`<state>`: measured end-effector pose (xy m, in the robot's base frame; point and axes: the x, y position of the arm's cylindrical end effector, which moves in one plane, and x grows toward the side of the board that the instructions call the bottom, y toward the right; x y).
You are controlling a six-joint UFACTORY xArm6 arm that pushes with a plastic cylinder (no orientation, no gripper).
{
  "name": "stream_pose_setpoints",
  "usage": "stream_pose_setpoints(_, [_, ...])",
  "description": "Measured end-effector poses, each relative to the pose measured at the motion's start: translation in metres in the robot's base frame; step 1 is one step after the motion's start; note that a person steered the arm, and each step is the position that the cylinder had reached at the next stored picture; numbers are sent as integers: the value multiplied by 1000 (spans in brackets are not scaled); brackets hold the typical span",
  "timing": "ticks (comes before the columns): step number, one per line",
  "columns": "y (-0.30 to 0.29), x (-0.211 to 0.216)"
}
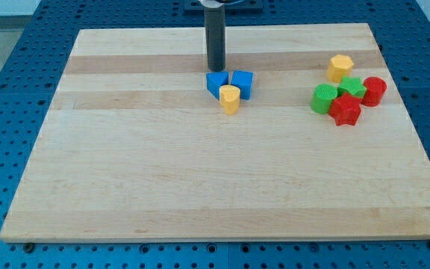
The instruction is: Push the hexagon to the left of the heart
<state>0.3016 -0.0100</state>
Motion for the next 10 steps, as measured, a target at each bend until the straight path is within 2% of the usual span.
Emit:
stream_pose_setpoints(2, [76, -12])
stream_pose_setpoints(5, [236, -29])
stream_pose_setpoints(7, [255, 2])
stream_pose_setpoints(10, [209, 17])
